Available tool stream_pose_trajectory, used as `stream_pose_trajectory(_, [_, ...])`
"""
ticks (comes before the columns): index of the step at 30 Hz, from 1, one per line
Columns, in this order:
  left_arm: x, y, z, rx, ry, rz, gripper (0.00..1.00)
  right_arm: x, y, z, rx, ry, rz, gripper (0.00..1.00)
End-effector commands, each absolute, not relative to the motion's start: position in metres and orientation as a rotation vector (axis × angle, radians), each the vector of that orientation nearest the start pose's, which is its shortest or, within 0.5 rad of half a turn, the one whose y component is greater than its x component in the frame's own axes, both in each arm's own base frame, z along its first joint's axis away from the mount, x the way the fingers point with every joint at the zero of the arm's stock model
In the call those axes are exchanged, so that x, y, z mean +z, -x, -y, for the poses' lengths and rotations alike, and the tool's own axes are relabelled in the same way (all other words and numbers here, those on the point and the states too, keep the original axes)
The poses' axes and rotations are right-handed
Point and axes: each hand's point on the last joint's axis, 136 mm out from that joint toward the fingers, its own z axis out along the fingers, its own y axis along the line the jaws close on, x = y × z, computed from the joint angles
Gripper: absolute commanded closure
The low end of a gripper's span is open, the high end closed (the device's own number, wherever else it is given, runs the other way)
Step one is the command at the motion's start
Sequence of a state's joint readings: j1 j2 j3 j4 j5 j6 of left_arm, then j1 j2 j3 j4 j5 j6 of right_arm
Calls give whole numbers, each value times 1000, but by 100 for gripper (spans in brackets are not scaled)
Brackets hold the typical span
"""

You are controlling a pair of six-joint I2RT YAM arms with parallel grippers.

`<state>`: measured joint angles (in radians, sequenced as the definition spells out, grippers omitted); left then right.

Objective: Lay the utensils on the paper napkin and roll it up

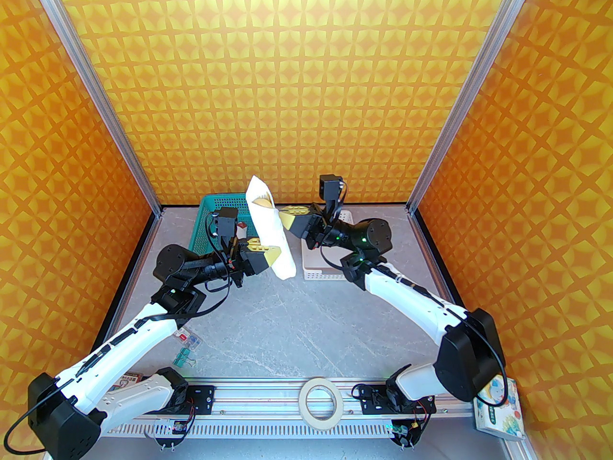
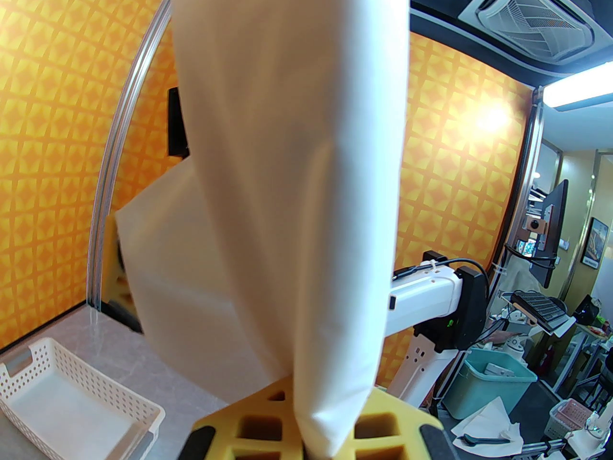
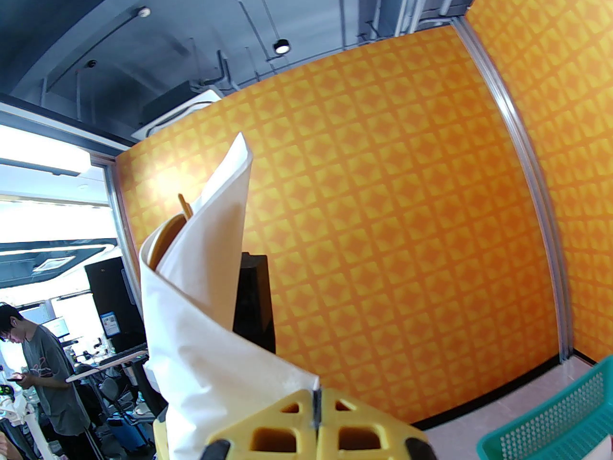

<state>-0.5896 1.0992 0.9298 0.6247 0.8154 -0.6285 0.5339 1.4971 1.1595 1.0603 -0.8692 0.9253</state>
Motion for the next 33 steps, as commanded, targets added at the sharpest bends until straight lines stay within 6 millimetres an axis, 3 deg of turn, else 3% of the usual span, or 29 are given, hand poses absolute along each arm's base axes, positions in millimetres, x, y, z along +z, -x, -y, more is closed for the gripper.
stream_pose_trajectory(1, [472, -180, 283, -1476, -865, -1056, 100, 487, -269, -318, 1682, 704, -1008, 100])
stream_pose_trajectory(13, [467, -191, 291, -1479, -864, -1064, 100, 481, -261, -342, 1752, 717, -996, 100])
stream_pose_trajectory(23, [466, -194, 293, -1476, -860, -1070, 100, 478, -247, -347, 1813, 720, -996, 99])
stream_pose_trajectory(29, [464, -197, 294, -1474, -855, -1076, 100, 475, -248, -346, 1809, 705, -1009, 75])
stream_pose_trajectory(33, [463, -197, 293, -1470, -853, -1081, 100, 472, -250, -348, 1810, 702, -1019, 67])
